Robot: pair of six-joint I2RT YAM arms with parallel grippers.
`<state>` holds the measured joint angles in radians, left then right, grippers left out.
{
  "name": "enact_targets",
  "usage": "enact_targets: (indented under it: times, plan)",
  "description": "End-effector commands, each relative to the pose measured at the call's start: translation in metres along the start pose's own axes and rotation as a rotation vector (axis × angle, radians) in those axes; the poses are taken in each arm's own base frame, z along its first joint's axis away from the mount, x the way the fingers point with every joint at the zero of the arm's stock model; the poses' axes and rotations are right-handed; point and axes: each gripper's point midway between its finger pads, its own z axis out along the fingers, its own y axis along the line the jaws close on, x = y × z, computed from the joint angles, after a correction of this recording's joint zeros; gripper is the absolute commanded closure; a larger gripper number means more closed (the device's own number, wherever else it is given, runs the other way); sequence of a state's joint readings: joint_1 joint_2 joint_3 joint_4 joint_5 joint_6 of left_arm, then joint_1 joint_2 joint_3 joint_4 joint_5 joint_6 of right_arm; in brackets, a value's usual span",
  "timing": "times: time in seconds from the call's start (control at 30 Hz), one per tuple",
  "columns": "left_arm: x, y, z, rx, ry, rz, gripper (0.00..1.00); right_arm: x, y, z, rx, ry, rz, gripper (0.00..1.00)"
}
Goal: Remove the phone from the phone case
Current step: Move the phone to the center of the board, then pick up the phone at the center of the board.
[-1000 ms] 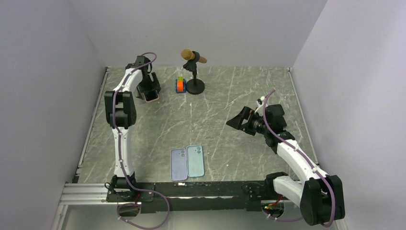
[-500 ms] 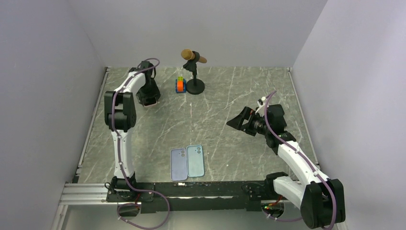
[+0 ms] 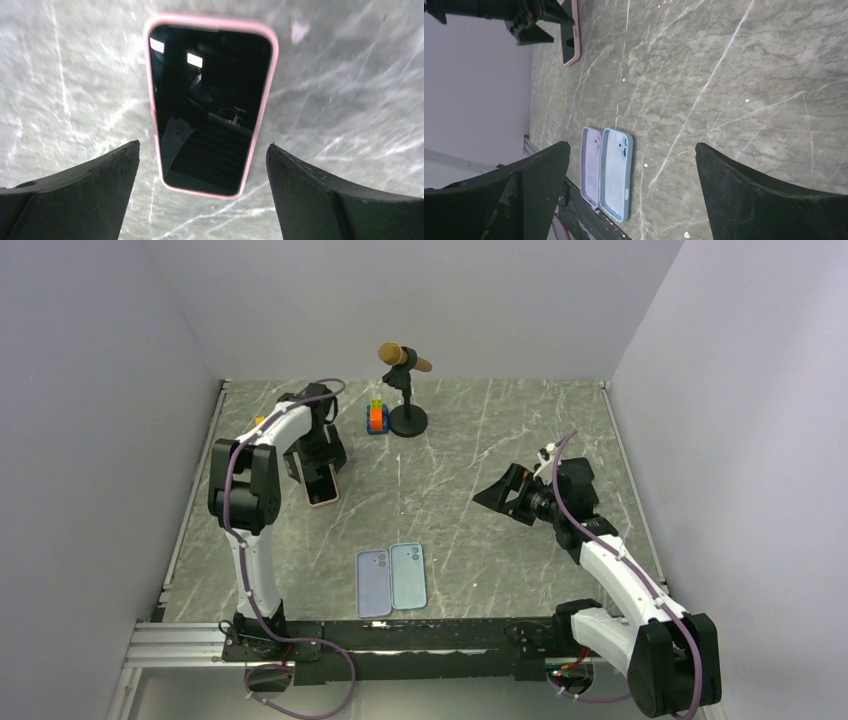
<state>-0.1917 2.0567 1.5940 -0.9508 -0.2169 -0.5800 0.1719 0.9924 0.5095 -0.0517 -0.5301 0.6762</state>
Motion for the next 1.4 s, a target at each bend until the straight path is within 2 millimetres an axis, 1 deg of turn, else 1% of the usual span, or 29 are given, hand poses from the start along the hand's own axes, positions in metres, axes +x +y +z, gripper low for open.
enact_targets:
  times: [0.0,0.13,0.23,0.37,0.5,0.6,0.63,0.67,0.7,0.73,0.77,0.8,0.83,0.87,0.9,1.03,1.1,1.13,1.2,1.23,1.27,1.37]
  plan:
    - [-0.017,0.012,0.007,-0.038,0.007,0.007,0.01,-0.01,0.012,-0.005,-0.031,-0.04,-0.043,0.0]
    - [-0.013,0.018,0.019,-0.023,0.028,-0.03,0.01,-0.012,0.011,-0.007,-0.023,-0.055,-0.049,0.0]
    - [-0.009,0.012,0.024,0.01,0.047,-0.029,0.03,-0.011,0.012,-0.006,-0.028,-0.049,-0.044,0.0]
    - [-0.007,0.015,0.027,-0.004,0.052,-0.024,0.11,-0.012,0.013,-0.004,-0.036,-0.055,-0.035,0.0]
    - [-0.007,0.016,0.028,-0.006,0.052,-0.025,0.13,-0.014,0.014,-0.005,-0.037,-0.059,-0.034,0.0]
    - [-0.007,0.016,0.029,-0.009,0.051,-0.022,0.2,-0.014,0.013,-0.006,-0.032,-0.061,-0.035,0.0]
    - [-0.007,0.017,0.03,-0.01,0.05,-0.025,0.22,-0.013,0.013,-0.006,-0.031,-0.061,-0.035,0.0]
    - [-0.008,0.018,0.029,-0.01,0.044,-0.024,0.25,-0.014,0.014,-0.006,-0.03,-0.062,-0.034,0.0]
    - [-0.008,0.018,0.029,-0.01,0.04,-0.024,0.32,-0.014,0.014,-0.007,-0.029,-0.063,-0.032,0.0]
    - [-0.008,0.02,0.029,-0.015,0.034,-0.031,0.42,-0.015,0.015,-0.007,-0.03,-0.064,-0.032,0.0]
    - [-0.009,0.02,0.028,-0.014,0.024,-0.038,0.56,-0.015,0.016,-0.008,-0.032,-0.064,-0.031,0.0]
    - [-0.009,0.021,0.026,-0.009,0.016,-0.048,0.66,-0.015,0.017,-0.009,-0.032,-0.064,-0.031,0.0]
    - [-0.008,0.021,0.022,-0.002,0.003,-0.059,0.75,-0.014,0.016,-0.009,-0.028,-0.06,-0.029,0.0]
    - [-0.009,0.021,0.017,0.009,-0.013,-0.072,0.78,-0.015,0.016,-0.01,-0.024,-0.061,-0.031,0.0]
    - [-0.008,0.021,0.013,0.025,-0.027,-0.081,0.79,-0.014,0.015,-0.01,-0.017,-0.057,-0.032,0.0]
    - [-0.006,0.02,-0.016,0.114,-0.113,-0.108,0.81,-0.011,0.011,-0.011,0.002,-0.046,-0.026,0.0]
    - [-0.005,0.024,-0.027,0.129,-0.145,-0.119,0.79,-0.011,0.011,-0.011,-0.001,-0.045,-0.025,0.0]
    - [-0.006,0.025,-0.031,0.133,-0.159,-0.117,0.73,-0.01,0.011,-0.011,-0.002,-0.045,-0.023,0.0]
    - [-0.009,0.03,-0.036,0.119,-0.179,-0.112,0.3,-0.009,0.012,-0.012,-0.005,-0.045,-0.023,0.0]
    - [-0.01,0.032,-0.036,0.108,-0.181,-0.111,0.11,-0.01,0.012,-0.012,-0.008,-0.048,-0.025,0.0]
    - [-0.011,0.033,-0.035,0.102,-0.173,-0.115,0.02,-0.01,0.012,-0.012,-0.009,-0.049,-0.026,0.0]
    - [-0.013,0.031,-0.026,0.107,-0.122,-0.112,0.01,-0.01,0.013,-0.012,-0.012,-0.051,-0.028,0.0]
